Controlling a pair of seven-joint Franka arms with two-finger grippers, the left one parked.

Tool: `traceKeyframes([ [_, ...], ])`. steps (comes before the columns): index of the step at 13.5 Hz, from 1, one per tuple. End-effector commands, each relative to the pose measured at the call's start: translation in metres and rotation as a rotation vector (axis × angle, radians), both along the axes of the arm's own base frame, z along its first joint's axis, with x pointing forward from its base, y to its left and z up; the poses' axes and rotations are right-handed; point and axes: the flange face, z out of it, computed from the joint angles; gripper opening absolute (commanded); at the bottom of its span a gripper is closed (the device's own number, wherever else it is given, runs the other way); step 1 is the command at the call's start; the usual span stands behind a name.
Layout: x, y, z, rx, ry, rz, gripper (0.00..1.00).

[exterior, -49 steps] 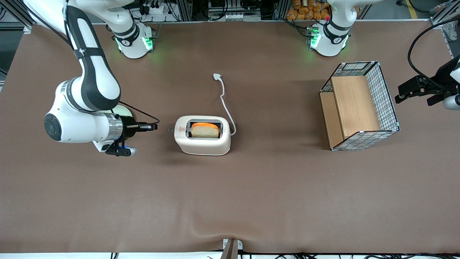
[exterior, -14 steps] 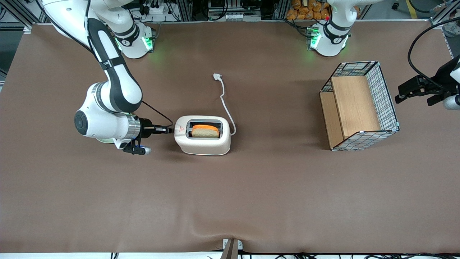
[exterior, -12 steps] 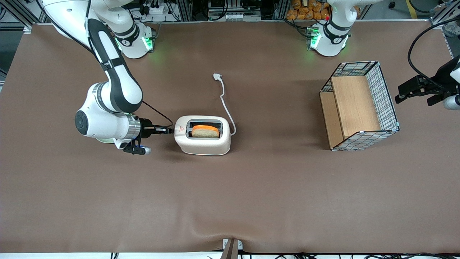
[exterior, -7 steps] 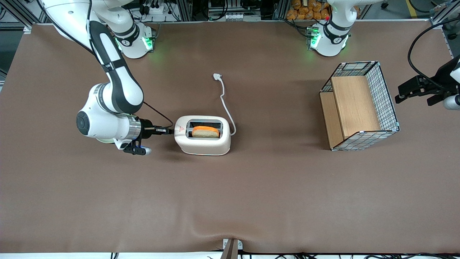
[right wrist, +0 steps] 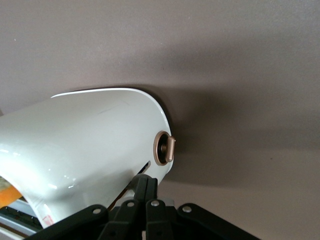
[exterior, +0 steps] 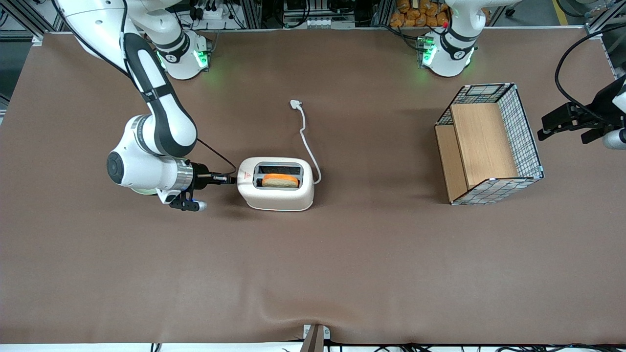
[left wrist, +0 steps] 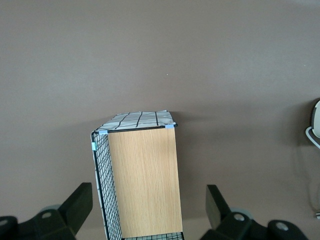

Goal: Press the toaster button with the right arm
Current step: 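Press the toaster lever down with the right gripper and hold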

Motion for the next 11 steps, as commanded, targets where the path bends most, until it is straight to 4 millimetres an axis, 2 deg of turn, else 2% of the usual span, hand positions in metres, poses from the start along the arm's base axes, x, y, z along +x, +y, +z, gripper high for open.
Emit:
traceKeyframes([
  [1,-0.010,0.018,-0.018,0.014,-0.028,-0.004,0.00],
  [11,-0.012,0.015,-0.045,0.003,-0.054,0.021,0.00],
])
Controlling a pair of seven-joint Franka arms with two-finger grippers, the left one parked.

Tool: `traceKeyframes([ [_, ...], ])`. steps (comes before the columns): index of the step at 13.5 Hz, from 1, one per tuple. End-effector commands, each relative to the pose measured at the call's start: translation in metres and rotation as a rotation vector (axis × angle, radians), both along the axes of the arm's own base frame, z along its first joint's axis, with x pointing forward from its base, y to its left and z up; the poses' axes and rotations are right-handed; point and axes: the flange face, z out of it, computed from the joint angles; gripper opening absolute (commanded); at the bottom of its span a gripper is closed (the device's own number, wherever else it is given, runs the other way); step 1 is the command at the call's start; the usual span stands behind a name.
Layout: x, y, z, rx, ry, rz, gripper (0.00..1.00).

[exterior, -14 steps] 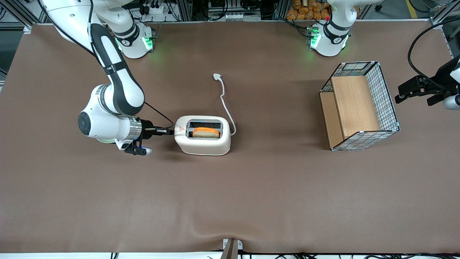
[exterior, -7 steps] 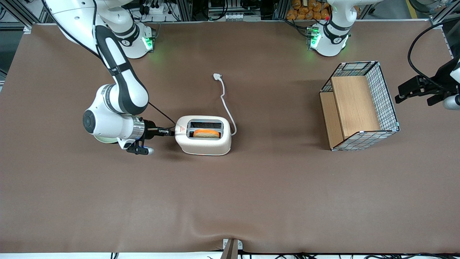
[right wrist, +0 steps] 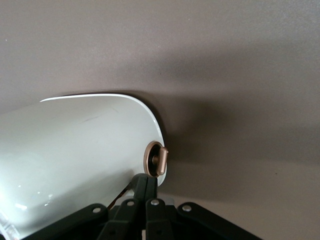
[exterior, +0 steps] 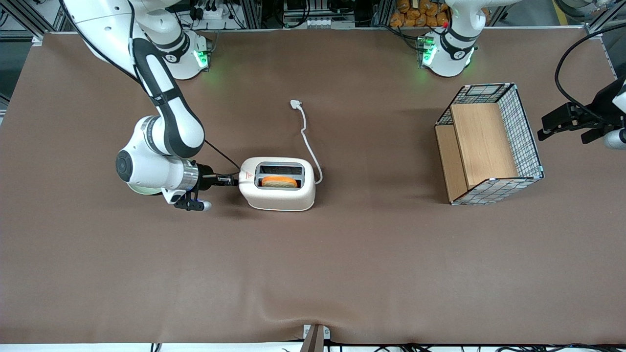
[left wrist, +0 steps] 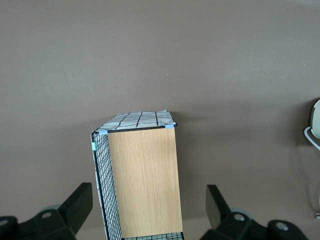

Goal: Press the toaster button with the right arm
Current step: 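Press the toaster lever down with the right gripper and hold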

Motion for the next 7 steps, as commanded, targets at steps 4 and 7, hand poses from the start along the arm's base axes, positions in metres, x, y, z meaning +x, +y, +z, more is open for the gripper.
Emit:
traceKeyframes([
  [4,-0.0109,0.0072,-0.0366,-0.009,-0.032,0.016,0.00],
  [7,-0.0114,0.0070,-0.0394,-0.008,-0.027,0.015,0.00],
])
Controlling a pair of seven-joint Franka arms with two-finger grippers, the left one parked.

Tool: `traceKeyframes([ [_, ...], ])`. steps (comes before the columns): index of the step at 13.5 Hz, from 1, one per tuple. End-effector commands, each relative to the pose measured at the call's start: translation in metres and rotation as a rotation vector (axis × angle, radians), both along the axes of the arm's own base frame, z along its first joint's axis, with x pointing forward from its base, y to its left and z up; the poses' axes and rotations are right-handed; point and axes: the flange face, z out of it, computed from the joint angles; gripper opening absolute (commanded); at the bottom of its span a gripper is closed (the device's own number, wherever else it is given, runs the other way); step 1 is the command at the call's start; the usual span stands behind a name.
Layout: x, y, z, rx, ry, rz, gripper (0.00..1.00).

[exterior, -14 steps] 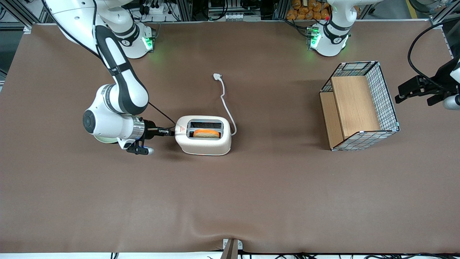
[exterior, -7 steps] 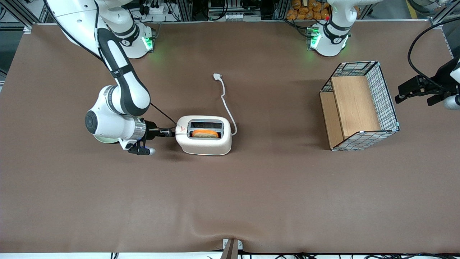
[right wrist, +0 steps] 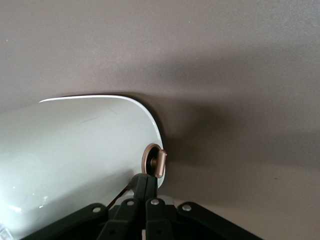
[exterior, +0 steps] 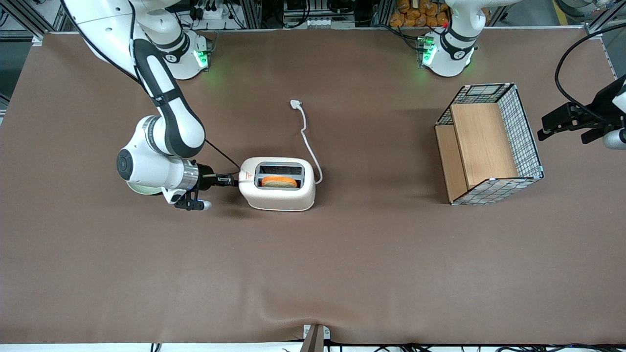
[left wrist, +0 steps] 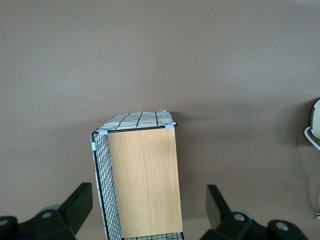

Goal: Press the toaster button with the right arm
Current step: 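Press the toaster lever down with the right gripper and hold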

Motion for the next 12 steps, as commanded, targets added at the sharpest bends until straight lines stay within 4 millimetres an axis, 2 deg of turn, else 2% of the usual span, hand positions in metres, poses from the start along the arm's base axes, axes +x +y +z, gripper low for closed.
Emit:
traceKeyframes([
  [1,-0.0095,0.0081,-0.0357,-0.011,-0.011,0.009,0.00],
  [12,-0.0086,0.0031,-0.0353,0.004,-0.013,0.019,0.00],
])
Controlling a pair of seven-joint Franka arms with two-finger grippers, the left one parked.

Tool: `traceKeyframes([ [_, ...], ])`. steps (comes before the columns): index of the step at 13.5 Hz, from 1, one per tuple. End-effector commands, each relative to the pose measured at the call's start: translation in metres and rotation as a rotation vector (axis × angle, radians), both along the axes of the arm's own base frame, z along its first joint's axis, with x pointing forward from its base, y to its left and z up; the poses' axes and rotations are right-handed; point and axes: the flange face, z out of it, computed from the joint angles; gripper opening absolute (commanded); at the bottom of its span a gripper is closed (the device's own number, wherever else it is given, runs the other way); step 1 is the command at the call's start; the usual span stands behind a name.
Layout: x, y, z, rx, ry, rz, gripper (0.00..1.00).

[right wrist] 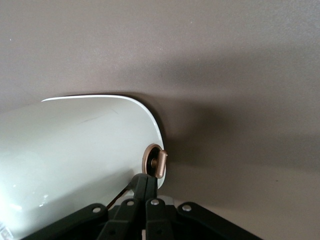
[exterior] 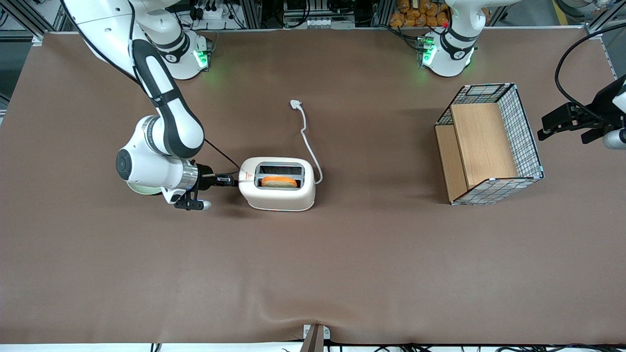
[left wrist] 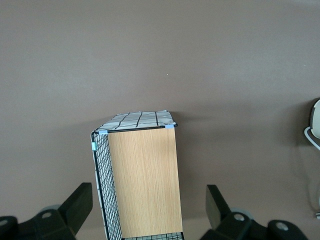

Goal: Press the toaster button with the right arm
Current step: 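Press the toaster lever down with the right gripper and hold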

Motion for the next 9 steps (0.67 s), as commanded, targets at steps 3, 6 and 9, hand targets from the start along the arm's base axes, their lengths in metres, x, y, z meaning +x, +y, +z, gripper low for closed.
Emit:
traceKeyframes([
  [3,-0.006,-0.005,-0.029,0.011,-0.005,0.034,0.00],
  [6,0.004,-0.030,-0.019,0.057,0.031,0.041,0.00],
  [9,0.019,-0.040,0.007,0.090,0.056,0.021,0.00],
])
